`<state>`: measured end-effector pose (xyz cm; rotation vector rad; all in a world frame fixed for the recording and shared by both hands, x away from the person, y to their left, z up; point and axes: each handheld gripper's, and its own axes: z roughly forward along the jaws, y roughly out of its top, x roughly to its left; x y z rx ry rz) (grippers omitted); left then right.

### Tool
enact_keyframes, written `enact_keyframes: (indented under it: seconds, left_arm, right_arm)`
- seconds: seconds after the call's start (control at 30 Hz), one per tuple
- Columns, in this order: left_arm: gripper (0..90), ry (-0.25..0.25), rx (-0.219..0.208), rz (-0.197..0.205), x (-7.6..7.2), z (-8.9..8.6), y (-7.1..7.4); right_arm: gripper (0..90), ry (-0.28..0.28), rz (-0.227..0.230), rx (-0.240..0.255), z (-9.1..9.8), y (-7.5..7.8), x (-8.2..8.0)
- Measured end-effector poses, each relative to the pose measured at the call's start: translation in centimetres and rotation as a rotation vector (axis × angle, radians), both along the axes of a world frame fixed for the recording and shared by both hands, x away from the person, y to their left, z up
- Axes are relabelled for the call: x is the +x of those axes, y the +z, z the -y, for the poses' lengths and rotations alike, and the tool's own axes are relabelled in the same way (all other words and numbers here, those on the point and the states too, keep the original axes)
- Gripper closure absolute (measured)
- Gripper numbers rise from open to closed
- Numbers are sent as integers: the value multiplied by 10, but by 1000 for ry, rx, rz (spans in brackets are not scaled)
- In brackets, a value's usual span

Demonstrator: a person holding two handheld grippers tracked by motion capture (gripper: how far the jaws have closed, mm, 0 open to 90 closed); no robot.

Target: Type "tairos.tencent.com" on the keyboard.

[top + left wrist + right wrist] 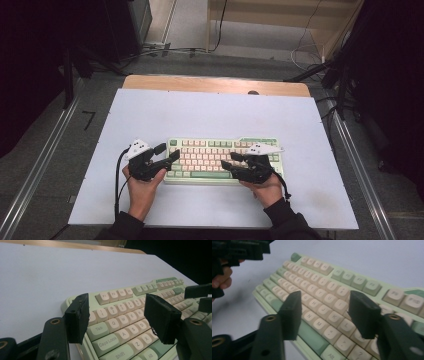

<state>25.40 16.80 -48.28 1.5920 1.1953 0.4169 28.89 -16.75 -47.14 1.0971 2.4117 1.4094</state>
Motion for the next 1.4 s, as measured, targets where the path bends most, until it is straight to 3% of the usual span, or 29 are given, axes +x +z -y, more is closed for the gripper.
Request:
enact_keyframes:
  seconds: [0.17,0.4,0.7,0.97,1.1,1.27,1.4]
  left_arm:
    - [379,-1,-4,0,-1,-1,0]
    - [378,6,-10,2,-2,-5,1]
    - [360,10,-22,-5,-5,-12,3]
    - [314,45,-34,-29,-7,-29,5]
    - [289,63,-26,-25,-12,-36,8]
    - [281,112,14,-25,-17,-48,8]
    - [251,140,32,-47,-17,-59,6]
  right_arm:
    - [287,-44,-29,57,13,4,4]
    - [197,-54,-40,24,18,4,6]
    - [168,-87,-18,10,28,5,7]
    - [168,-154,0,7,53,7,8]
    - [167,-190,8,3,66,7,9]
    - [167,-236,26,9,80,9,9]
    - [167,-281,38,13,94,10,9]
